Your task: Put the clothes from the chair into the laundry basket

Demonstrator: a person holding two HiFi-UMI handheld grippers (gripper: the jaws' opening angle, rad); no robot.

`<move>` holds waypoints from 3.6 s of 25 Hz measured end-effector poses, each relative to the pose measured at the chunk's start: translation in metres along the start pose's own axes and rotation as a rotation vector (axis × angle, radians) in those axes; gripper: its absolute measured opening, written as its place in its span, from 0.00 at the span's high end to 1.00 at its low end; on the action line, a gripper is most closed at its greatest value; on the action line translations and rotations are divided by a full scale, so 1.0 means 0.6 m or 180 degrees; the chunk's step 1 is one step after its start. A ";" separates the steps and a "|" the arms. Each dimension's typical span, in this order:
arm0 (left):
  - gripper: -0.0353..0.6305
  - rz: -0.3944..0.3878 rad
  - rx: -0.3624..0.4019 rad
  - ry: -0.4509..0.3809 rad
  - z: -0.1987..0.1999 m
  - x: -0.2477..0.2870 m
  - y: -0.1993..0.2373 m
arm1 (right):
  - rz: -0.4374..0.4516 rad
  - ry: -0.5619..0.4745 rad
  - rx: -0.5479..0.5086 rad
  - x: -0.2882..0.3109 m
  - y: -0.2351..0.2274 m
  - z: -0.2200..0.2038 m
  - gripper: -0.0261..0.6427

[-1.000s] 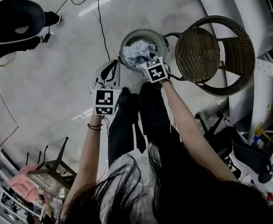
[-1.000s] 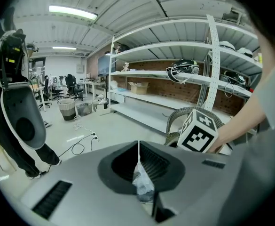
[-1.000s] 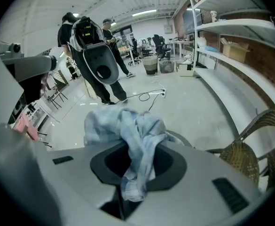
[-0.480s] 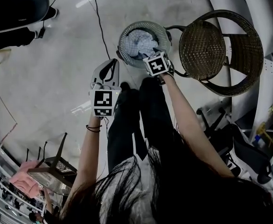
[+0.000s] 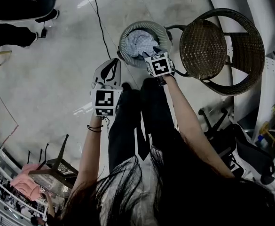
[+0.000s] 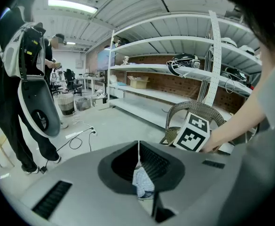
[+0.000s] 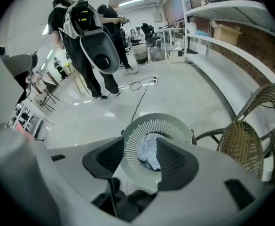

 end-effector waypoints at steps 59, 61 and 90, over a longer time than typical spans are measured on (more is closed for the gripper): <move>0.92 -0.0220 0.0015 -0.0749 0.217 -0.321 -0.155 | 0.0330 -0.2311 0.0478 -0.612 0.270 0.133 0.87; 0.92 -0.0223 0.0027 -0.0763 0.220 -0.320 -0.171 | 0.0355 -0.2320 0.0477 -0.623 0.265 0.126 0.87; 0.92 -0.0234 0.0162 -0.0756 0.233 -0.308 -0.252 | 0.0341 -0.2319 0.0358 -0.663 0.227 0.087 0.89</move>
Point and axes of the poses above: the fingertips, and each gripper's own axes: x forward along the fingers, y to its left, z out of its top, the point moved 9 cm from there along -x, backward along the fingers, and after that the axes turned 13 degrees about -y, right-handed, at the moved point
